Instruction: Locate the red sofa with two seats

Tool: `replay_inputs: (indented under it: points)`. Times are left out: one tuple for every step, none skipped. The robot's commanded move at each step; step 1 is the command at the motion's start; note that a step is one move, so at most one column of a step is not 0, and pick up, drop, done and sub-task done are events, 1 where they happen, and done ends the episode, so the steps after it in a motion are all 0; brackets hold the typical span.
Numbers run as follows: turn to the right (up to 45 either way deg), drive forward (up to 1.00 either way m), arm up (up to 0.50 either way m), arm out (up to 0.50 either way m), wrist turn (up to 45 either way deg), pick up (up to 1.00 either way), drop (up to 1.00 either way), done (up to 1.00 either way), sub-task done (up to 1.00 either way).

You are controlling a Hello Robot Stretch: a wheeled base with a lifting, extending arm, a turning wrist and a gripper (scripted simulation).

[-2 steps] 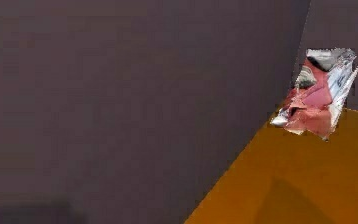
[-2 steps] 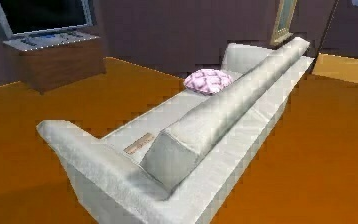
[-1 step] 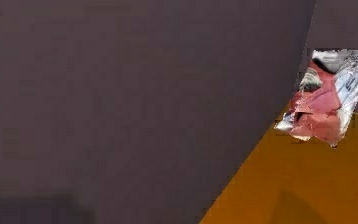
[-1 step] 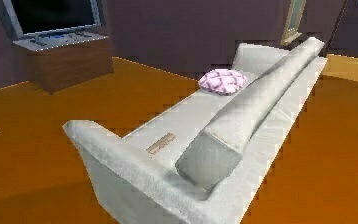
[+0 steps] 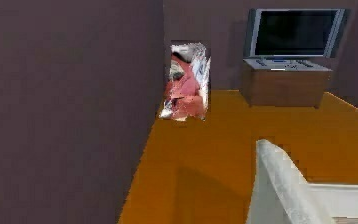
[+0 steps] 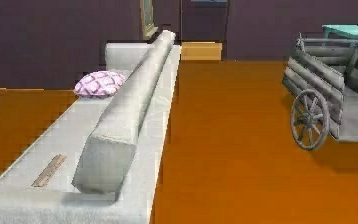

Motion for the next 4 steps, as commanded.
replay_inputs:
  points:
    - [0.0, 1.00, 0.00, 0.00, 0.0, 0.00, 0.00, 0.00, 0.00]
    - [9.0, 0.00, 0.00, 0.00, 0.0, 0.00, 0.00, 0.00, 0.00]
    - [0.0, 0.20, 0.00, 0.00, 0.0, 0.00, 0.00, 0.00, 0.00]
    - [3.0, 0.00, 0.00, 0.00, 0.0, 0.00, 0.00, 0.00, 0.00]
